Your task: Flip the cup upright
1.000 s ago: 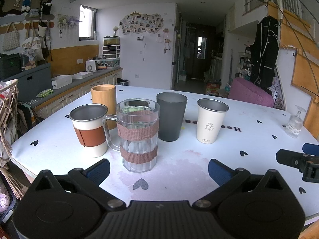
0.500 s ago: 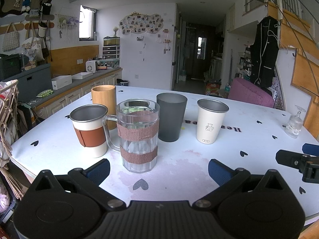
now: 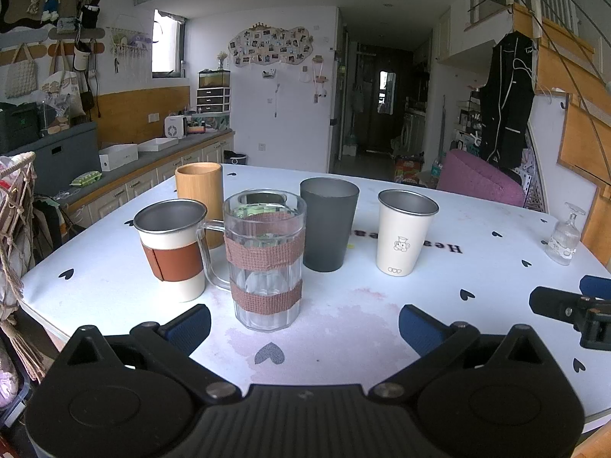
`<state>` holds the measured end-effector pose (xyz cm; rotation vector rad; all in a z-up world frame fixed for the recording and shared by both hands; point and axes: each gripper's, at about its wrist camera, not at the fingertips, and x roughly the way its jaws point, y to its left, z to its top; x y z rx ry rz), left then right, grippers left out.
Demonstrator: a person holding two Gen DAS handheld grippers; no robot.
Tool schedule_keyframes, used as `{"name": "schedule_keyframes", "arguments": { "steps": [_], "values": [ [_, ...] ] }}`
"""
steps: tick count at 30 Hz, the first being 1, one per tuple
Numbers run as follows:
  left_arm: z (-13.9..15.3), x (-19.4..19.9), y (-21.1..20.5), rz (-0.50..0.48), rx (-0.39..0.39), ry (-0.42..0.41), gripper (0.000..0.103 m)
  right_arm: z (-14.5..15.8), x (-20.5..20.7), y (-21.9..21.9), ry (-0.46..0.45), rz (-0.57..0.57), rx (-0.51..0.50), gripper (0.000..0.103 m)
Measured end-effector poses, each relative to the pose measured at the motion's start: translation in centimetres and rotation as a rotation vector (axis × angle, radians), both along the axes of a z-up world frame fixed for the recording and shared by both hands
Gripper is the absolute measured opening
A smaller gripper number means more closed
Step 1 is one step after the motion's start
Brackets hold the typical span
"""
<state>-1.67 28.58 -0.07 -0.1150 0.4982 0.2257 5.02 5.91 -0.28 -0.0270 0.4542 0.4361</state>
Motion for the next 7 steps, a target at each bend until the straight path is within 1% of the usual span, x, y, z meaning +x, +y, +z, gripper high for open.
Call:
{"name": "schedule_keyframes", "arguments": {
  "steps": [7],
  "values": [
    [-0.13, 0.09, 0.02, 0.002, 0.002, 0.001, 0.103, 0.00, 0.00, -0.02, -0.001, 0.000, 0.000, 0.103]
  ]
}}
